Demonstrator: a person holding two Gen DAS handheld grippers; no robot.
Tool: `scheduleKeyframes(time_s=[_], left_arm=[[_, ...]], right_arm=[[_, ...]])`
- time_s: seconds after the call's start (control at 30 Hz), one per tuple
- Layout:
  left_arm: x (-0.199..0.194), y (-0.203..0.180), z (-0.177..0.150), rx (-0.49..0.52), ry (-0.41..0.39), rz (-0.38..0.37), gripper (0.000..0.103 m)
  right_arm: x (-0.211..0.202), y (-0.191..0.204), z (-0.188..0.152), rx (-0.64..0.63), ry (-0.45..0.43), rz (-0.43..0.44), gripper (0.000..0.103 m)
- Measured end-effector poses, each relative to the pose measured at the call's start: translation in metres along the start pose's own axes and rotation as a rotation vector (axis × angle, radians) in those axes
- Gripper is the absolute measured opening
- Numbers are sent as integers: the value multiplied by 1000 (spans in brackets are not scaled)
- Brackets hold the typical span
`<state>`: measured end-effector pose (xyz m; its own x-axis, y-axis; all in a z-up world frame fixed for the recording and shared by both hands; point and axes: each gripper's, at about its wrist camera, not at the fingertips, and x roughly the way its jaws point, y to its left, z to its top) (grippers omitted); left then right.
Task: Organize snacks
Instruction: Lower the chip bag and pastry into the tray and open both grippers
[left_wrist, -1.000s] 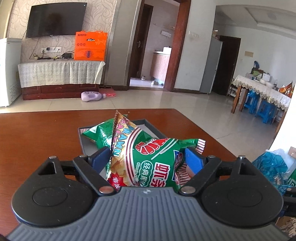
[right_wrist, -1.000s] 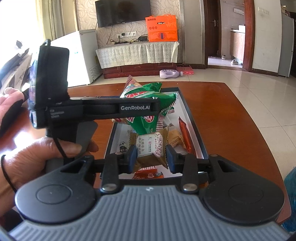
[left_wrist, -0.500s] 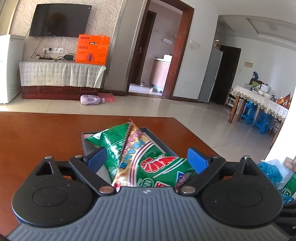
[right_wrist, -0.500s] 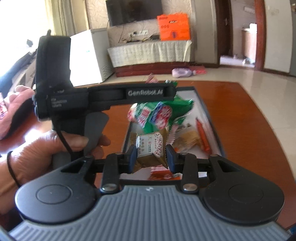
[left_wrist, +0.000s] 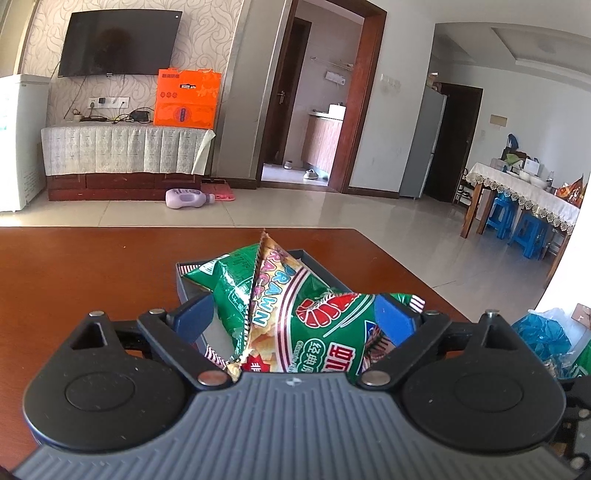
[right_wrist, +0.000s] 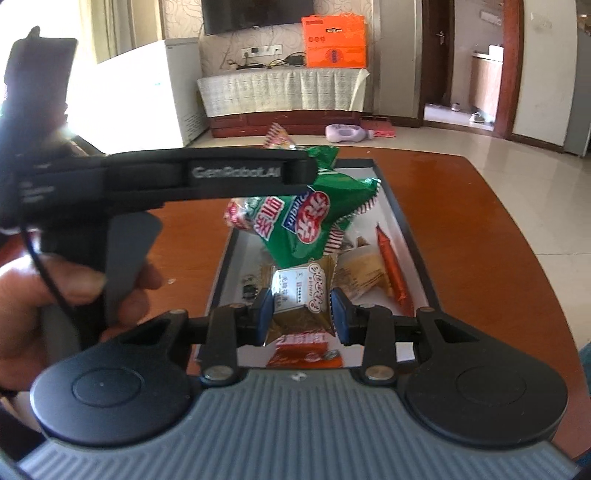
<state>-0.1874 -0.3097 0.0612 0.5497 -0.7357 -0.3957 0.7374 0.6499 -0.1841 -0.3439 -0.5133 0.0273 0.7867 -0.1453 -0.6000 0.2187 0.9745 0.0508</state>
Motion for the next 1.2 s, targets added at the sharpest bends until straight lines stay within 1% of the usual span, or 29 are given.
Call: scheduleKeyframes(time_s=[0.07,0.23,0.63,0.83,1.2], left_arm=[[1,0,1,1,3,3,96],[-1,-5,-2,16,13,5,96],[-3,-23,-11,70,44,0,96],[-3,-24,-12,77,53,7,96],[-5,-28,-10,89,61,4,96]], right_arm=[[2,-1,0,1,4,-9,37],[0,2,-1,-8,-9,30,37],[3,-4,-2,20,-5,26,39],[-3,-5,-4,25,-30,31,40],[-3,0,-4,-8,-5,49,40]])
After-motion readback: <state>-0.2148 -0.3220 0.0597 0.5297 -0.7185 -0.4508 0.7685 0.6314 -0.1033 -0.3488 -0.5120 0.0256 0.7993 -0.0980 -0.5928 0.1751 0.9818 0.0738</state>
